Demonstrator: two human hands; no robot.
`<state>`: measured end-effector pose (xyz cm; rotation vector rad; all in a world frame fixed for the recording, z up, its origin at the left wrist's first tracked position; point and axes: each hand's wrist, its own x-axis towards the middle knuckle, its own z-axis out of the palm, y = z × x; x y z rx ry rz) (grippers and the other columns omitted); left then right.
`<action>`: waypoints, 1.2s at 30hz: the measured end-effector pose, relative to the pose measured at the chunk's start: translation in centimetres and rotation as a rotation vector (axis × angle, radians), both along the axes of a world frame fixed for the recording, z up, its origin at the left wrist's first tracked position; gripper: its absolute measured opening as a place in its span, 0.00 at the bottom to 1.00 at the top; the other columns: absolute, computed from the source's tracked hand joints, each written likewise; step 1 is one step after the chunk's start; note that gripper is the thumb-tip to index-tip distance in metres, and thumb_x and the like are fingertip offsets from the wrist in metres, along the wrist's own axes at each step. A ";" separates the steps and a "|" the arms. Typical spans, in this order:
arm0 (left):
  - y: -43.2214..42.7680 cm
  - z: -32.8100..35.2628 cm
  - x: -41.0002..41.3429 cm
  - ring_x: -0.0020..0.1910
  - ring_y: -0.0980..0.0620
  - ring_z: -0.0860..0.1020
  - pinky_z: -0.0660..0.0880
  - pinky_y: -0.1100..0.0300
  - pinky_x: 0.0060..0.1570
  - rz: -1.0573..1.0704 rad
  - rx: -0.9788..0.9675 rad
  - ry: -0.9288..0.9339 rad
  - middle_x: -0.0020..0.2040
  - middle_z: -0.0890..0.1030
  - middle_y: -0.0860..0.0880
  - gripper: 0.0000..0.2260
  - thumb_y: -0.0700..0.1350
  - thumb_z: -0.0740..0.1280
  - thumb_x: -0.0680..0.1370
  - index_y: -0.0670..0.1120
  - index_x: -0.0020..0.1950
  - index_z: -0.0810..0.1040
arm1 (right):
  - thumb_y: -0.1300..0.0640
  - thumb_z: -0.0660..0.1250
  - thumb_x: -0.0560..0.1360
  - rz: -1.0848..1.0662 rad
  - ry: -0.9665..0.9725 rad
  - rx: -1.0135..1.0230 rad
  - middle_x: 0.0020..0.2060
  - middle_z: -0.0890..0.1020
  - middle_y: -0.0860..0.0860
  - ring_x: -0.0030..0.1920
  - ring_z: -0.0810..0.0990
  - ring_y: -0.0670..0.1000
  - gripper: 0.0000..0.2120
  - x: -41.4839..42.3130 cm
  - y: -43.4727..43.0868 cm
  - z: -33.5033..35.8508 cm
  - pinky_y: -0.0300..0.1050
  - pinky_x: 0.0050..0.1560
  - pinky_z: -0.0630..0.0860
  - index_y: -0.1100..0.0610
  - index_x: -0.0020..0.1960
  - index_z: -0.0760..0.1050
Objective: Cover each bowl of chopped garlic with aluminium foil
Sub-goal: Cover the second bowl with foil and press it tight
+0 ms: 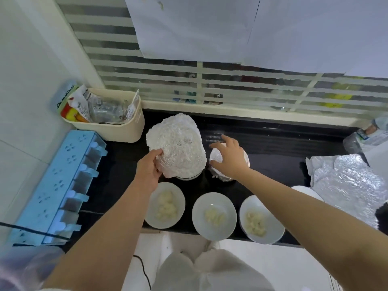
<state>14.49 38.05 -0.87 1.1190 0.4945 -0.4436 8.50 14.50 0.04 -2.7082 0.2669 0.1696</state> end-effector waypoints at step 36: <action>-1.4 -2.1 4.1 0.46 0.44 0.76 0.74 0.51 0.48 -0.397 0.597 -0.072 0.46 0.78 0.41 0.05 0.37 0.72 0.75 0.39 0.47 0.77 | 0.56 0.66 0.77 -0.082 -0.212 0.154 0.64 0.77 0.50 0.65 0.73 0.50 0.22 1.4 1.3 0.1 0.43 0.68 0.52 0.53 0.71 0.68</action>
